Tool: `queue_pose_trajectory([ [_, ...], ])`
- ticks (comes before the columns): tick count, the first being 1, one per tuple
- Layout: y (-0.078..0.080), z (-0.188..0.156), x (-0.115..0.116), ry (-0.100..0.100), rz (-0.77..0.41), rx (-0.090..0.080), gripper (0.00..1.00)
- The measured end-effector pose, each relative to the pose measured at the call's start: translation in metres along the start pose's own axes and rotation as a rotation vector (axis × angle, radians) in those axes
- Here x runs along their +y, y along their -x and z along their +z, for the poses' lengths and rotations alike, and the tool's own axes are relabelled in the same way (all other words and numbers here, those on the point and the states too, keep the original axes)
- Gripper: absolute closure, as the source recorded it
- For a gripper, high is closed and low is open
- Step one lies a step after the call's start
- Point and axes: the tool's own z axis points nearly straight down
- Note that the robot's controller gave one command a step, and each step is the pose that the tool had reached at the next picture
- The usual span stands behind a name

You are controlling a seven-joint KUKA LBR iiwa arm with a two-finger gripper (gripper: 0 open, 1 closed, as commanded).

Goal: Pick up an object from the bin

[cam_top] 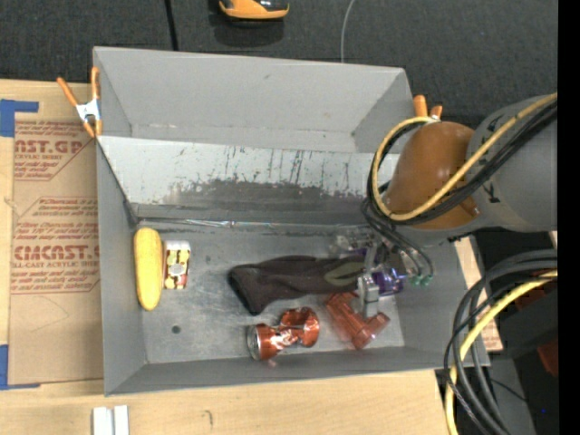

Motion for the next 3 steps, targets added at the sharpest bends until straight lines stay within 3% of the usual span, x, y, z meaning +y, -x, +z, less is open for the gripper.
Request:
queue_pose_trajectory([
  [1, 0.004, 0.017, 0.003, -0.001, 0.181, -0.013, 1.00],
  [2, 0.004, 0.017, 0.003, -0.001, 0.180, -0.013, 1.00],
  [3, -0.002, -0.020, 0.004, 0.002, 0.184, 0.006, 1.00],
])
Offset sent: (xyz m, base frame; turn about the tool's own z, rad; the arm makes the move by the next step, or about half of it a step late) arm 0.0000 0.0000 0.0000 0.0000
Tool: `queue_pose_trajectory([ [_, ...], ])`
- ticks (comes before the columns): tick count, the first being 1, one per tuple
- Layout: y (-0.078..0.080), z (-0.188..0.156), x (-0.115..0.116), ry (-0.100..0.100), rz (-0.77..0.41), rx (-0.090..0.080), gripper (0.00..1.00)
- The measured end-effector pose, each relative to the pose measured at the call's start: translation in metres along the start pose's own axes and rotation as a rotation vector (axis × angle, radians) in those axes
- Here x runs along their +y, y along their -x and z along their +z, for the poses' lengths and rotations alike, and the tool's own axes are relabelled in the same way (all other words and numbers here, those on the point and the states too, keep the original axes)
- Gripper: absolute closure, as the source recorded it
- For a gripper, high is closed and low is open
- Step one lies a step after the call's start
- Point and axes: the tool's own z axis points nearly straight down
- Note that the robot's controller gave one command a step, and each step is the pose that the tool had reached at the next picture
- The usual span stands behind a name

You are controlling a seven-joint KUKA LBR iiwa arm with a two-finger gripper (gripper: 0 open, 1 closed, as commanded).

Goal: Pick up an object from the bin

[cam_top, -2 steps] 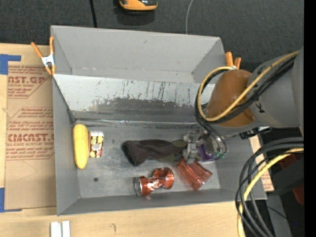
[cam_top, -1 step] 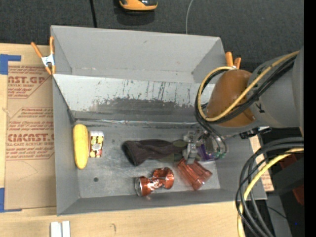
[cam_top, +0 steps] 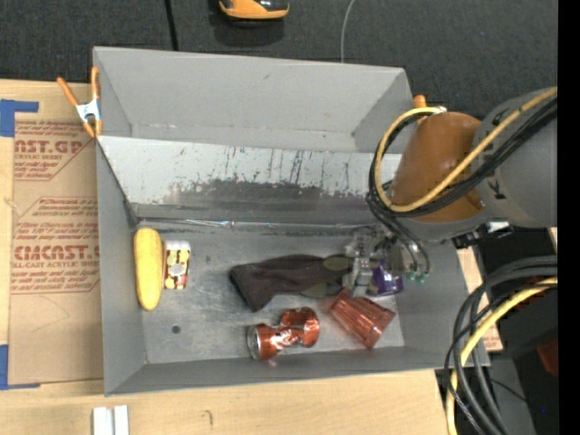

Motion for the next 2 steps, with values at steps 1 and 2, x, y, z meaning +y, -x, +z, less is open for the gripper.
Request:
queue_pose_trajectory([
  [1, 0.003, -0.036, -0.004, -0.001, 0.012, -0.013, 1.00],
  [2, -0.004, -0.063, 0.002, 0.000, 0.039, 0.001, 1.00],
])
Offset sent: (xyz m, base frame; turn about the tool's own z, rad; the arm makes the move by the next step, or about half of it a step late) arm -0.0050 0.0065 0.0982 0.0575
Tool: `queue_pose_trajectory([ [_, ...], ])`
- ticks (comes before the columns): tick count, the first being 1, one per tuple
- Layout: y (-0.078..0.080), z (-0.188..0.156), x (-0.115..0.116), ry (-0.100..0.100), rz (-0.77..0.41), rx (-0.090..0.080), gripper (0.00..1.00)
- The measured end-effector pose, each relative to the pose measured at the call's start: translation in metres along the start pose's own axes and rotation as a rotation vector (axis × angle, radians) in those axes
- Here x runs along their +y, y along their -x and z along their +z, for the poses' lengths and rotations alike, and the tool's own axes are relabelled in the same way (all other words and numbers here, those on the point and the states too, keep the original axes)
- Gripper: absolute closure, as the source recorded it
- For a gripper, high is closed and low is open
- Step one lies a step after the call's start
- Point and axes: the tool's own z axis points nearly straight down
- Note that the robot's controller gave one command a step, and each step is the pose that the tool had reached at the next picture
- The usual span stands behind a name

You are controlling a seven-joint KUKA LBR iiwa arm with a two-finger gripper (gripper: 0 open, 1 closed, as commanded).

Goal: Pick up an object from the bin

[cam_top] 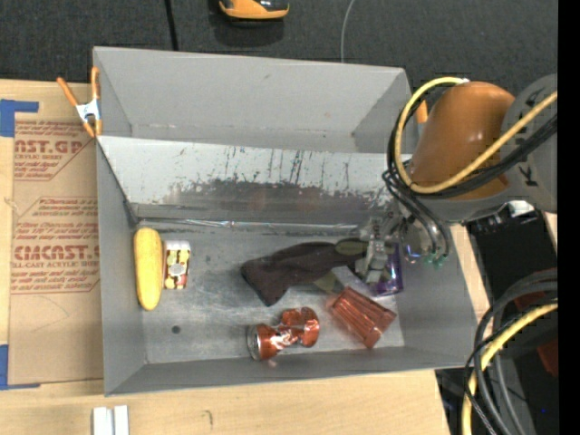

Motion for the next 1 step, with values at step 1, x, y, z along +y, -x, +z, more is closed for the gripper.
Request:
queue_pose_trajectory([
  [1, -0.0182, -0.0607, -0.0024, 0.000, 0.009, -0.002, 1.00],
])
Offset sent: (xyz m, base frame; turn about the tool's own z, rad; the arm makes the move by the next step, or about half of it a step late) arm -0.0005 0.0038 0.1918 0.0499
